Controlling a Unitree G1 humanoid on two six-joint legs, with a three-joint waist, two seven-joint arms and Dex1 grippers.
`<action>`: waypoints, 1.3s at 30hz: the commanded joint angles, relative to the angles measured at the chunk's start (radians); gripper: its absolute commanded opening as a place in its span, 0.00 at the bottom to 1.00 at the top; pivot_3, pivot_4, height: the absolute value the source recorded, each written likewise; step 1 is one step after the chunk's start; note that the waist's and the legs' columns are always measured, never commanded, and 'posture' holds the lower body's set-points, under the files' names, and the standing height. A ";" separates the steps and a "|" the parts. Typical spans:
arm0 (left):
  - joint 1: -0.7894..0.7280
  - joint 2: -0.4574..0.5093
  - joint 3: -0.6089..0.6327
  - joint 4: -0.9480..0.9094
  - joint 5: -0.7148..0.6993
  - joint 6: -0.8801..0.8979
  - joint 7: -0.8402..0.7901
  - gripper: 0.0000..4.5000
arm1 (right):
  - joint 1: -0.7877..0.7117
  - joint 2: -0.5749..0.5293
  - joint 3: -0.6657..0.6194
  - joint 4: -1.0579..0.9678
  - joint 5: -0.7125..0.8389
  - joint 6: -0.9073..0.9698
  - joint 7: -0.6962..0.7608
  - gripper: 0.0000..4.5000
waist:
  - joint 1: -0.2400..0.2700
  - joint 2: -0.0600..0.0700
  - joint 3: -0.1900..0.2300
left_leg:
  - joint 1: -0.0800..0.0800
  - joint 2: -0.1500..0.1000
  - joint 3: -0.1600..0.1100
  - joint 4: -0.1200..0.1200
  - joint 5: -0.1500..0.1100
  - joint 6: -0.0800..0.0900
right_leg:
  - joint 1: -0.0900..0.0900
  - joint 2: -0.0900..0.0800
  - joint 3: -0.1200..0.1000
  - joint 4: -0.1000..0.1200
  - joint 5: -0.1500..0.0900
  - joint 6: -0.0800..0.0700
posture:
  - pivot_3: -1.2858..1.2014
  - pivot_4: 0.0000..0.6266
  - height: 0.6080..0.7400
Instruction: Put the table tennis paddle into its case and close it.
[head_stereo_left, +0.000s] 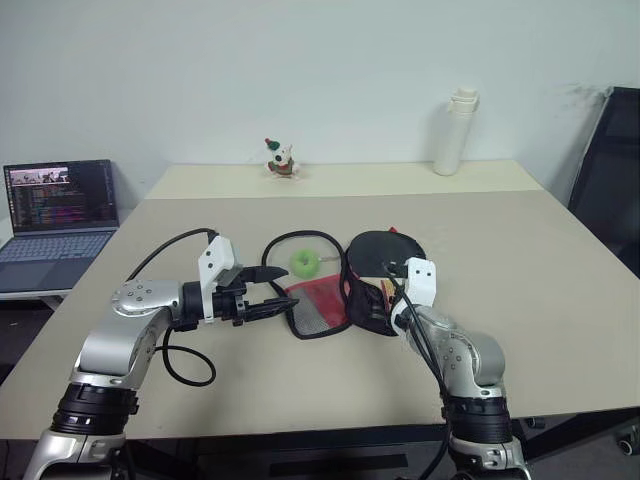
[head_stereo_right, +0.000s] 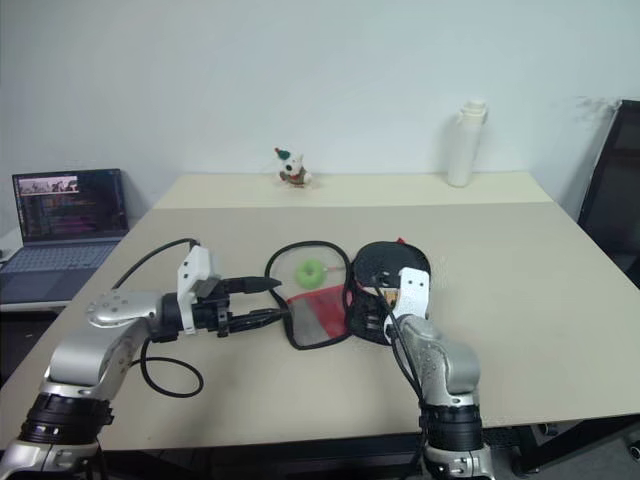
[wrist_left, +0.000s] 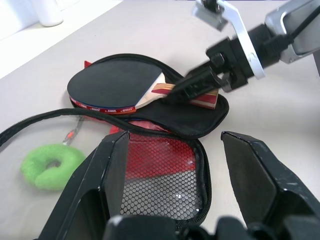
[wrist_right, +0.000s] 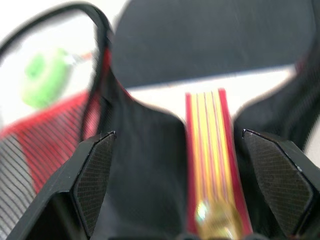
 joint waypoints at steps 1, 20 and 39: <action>-0.015 0.010 0.015 -0.015 -0.002 -0.016 0.001 0.71 | 0.011 0.031 0.007 -0.025 -0.003 -0.009 0.001 0.99 | 0.000 0.000 0.000 | 0.000 0.000 0.000 0.000 0.000 0.000 | 0.000 0.000 0.000 0.000 0.000 0.000 | 0.52 0.24 1.00; -0.009 0.010 0.018 -0.016 0.001 -0.017 0.002 0.71 | 0.010 0.077 -0.005 -0.106 0.093 0.122 0.054 0.99 | 0.000 0.000 0.000 | 0.000 0.000 0.000 0.000 0.000 0.000 | 0.000 0.000 0.000 0.000 0.000 0.000 | 0.52 0.24 1.00; -0.011 0.023 0.035 0.207 0.133 -0.105 0.145 0.62 | -0.050 -0.472 0.039 -0.457 0.347 0.333 0.495 1.00 | 0.001 0.000 0.000 | 0.000 -0.001 -0.001 0.000 0.000 0.000 | 0.000 0.000 -0.002 -0.001 0.000 0.000 | 0.52 0.24 1.00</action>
